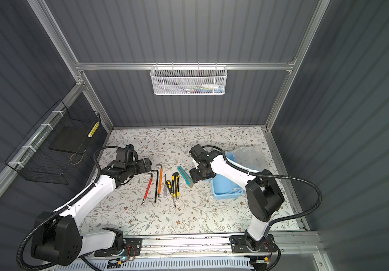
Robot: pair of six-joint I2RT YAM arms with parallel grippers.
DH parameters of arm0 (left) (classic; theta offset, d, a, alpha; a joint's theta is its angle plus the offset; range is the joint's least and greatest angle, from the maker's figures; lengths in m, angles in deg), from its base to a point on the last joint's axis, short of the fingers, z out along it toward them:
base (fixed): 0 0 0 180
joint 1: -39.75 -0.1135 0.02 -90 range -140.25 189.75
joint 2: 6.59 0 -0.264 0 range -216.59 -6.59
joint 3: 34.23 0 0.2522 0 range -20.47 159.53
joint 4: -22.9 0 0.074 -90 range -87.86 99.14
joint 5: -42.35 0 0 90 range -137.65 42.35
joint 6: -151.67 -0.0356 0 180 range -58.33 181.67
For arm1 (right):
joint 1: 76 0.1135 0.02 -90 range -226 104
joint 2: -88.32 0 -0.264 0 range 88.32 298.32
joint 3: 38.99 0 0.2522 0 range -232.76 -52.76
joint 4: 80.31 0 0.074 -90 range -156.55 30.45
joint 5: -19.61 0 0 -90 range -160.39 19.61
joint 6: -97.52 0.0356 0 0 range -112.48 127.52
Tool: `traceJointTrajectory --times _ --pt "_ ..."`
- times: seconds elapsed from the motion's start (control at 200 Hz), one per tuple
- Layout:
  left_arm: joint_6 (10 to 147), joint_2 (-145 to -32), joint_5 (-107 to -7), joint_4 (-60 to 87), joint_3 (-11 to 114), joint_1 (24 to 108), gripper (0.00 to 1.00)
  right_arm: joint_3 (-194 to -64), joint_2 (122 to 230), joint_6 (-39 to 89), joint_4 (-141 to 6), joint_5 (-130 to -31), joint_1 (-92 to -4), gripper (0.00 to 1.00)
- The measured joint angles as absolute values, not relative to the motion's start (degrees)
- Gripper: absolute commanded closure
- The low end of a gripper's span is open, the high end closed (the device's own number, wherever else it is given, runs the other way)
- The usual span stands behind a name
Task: Pack the tool kit
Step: 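Lower the right gripper onto the teal box cutter and close it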
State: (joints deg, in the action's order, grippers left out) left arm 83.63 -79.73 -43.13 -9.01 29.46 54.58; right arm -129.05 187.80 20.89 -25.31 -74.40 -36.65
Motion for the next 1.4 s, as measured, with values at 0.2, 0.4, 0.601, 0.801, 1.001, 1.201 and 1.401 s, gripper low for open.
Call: traceJointTrajectory --times 0.2,0.4,0.601,0.801,1.001,1.201,1.401 --pt "83.41 -79.69 -43.44 -8.97 30.27 54.58 0.01 -138.69 196.96 15.07 -28.81 -74.57 -35.9 0.31" --pt "83.26 -79.56 -43.79 -9.56 30.27 54.58 0.0 -140.57 203.91 10.09 -29.62 -74.18 -35.88 0.31" --pt "83.24 -78.81 -43.77 -10.24 30.27 54.58 0.01 -142.9 207.56 6.37 -29.69 -73.94 -34.61 0.33" --pt "83.06 -78.7 -43.77 -10.68 30.27 54.58 0.0 -144.04 210.6 5.46 -29.6 -71.51 -33.02 0.37" --pt "83.02 -78.68 -43.75 -11.05 30.27 54.58 0.01 -144.37 211.95 5.43 -29.49 -68.52 -32.38 0.41" --pt "82.78 -78.44 -43.72 -11.24 30.27 54.58 0.01 -144.3 211.95 6.4 -29.86 -66.88 -31.55 0.54" --pt "82.45 -78.44 -43.72 -11.24 30.27 54.58 0.01 -143.28 211.43 9.57 -31.11 -66.84 -31.4 0.67"
